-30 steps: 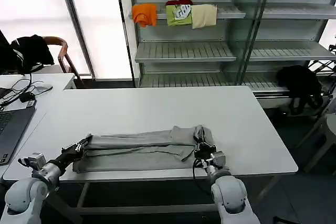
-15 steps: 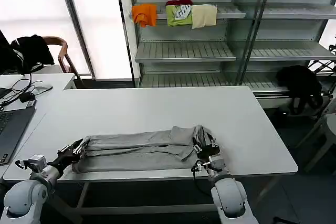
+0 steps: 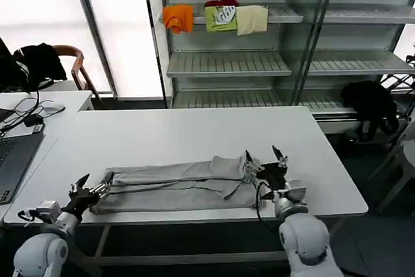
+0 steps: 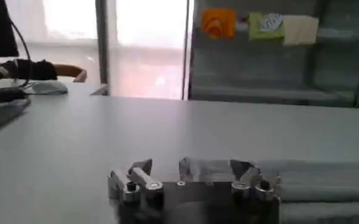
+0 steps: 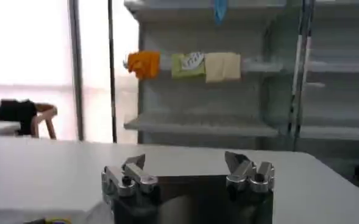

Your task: Fold and organize the clothes.

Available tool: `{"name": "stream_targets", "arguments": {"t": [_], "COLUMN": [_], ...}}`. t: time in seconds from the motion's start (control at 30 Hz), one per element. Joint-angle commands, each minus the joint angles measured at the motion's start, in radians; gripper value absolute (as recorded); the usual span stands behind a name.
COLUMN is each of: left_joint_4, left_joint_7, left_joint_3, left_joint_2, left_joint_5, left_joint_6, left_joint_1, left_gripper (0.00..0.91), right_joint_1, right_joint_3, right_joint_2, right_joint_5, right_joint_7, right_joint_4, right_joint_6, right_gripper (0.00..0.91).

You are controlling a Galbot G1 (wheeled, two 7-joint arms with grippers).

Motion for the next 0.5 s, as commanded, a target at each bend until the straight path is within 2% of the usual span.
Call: {"name": "stream_targets", "arguments": {"t": [0.03,0.17,0.23,0.27,0.4,0.43,0.47,0.5], "left_joint_4": [-0.020,-0.018,-0.017,-0.016,-0.012,-0.012,-0.012,-0.013], "left_joint_7": [-0.131,-0.127,-0.129,-0.129,-0.125,-0.122,-0.120,-0.117], "left_joint_3": [0.021,0.031,0.035,0.035,0.037,0.037,0.037,0.038], "left_joint_2": [-0.070,-0.076,-0.080,-0.082,-0.080,-0.080,-0.079,-0.079], "left_joint_5": [0.005,0.005,0.009,0.013,0.018,0.018,0.019,0.019], "left_joint_6": [-0.021,0.001,0.011,0.020,0.028,0.033,0.037,0.041], "left_joint_1": [0.032,0.025,0.021,0.018,0.015,0.014,0.014,0.014], "left_gripper": [0.907,0.907,0.806,0.725,0.574,0.464,0.302,0.232], "right_joint_1": [0.023,0.015,0.014,0.014,0.014,0.013,0.012,0.011], "right_joint_3": [0.088,0.085,0.085,0.084,0.083,0.080,0.079,0.078], "right_joint_2": [-0.028,-0.022,-0.020,-0.019,-0.018,-0.017,-0.015,-0.012], "right_joint_5": [0.214,0.188,0.181,0.179,0.173,0.166,0.161,0.156], "right_joint_7": [0.003,0.007,0.011,0.013,0.017,0.018,0.018,0.018], "right_joint_4": [0.069,0.064,0.059,0.058,0.056,0.053,0.052,0.051], "right_joint_6": [-0.025,-0.026,-0.026,-0.026,-0.031,-0.032,-0.031,-0.031], "right_gripper": [0.907,0.907,0.907,0.907,0.907,0.907,0.907,0.907]}}
